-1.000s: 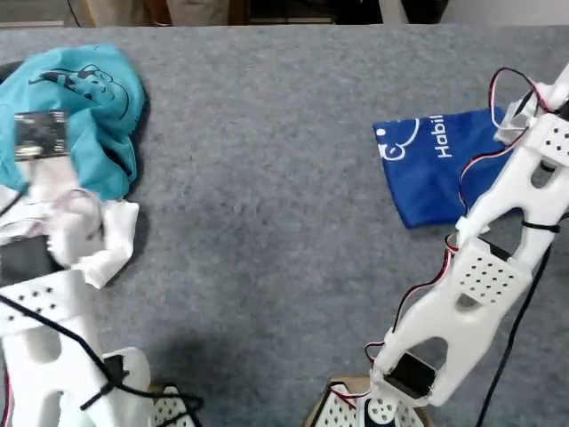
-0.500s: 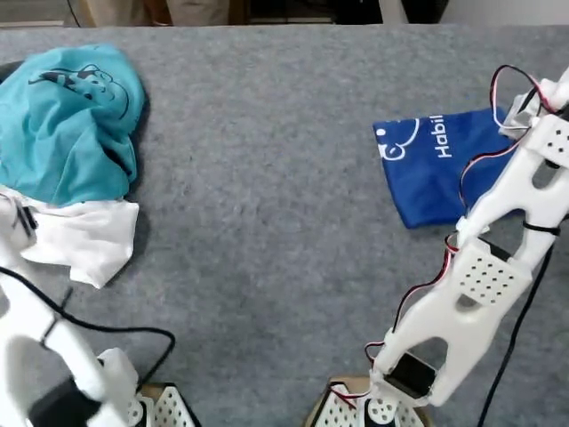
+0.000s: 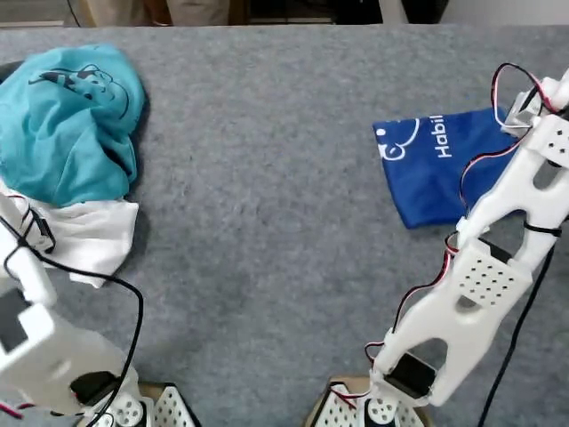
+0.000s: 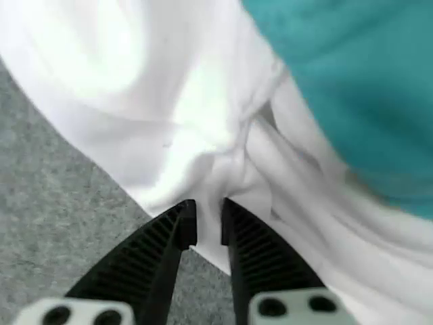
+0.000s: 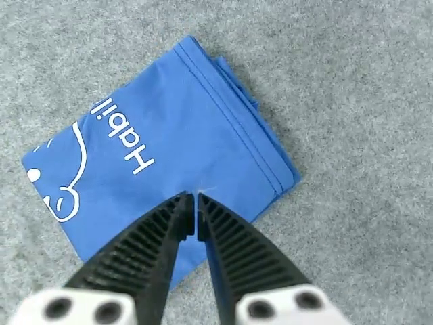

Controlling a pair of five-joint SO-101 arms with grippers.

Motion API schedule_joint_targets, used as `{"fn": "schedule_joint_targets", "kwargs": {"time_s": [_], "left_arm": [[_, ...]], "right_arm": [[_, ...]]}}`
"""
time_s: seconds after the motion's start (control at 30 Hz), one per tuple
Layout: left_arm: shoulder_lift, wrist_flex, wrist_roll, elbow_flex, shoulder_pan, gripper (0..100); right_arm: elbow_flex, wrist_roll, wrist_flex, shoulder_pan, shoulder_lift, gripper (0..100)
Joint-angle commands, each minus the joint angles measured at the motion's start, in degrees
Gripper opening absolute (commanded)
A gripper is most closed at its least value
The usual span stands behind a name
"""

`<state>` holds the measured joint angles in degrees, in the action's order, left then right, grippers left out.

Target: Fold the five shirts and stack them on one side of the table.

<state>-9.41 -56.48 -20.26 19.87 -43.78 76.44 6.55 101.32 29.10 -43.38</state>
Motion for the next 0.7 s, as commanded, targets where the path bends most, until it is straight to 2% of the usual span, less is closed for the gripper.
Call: {"fn": "schedule_joint_targets", "kwargs": {"time_s": [0.0, 0.27, 0.4, 0.47, 0.53, 0.6, 0.67], "left_arm": [[0.0, 0.0, 0.9, -7.6, 0.0, 2], [18.0, -17.7, 6.0, -22.9, 2.8, 2], [26.8, -22.1, 6.9, -23.0, 6.9, 2], [27.2, -20.4, 6.9, -17.8, 8.1, 2], [26.2, -15.3, 6.9, -10.1, 8.1, 2], [23.8, -6.5, 7.0, -1.0, 5.8, 4], [20.3, 4.0, 7.0, 7.2, 2.9, 10]], "right_arm": [[2.2, -0.4, 1.1, -1.2, 3.9, 1.9], [2.2, -0.3, 1.1, -1.2, 4.0, 1.9], [2.2, -0.3, 1.1, -1.2, 4.0, 1.9], [2.2, -0.3, 1.1, -1.2, 4.0, 1.9], [2.1, -0.3, 1.1, -1.2, 4.0, 1.9], [2.1, -0.3, 1.1, -1.0, 4.0, 1.9], [2.1, -0.3, 1.1, -1.0, 4.0, 1.9]]}}
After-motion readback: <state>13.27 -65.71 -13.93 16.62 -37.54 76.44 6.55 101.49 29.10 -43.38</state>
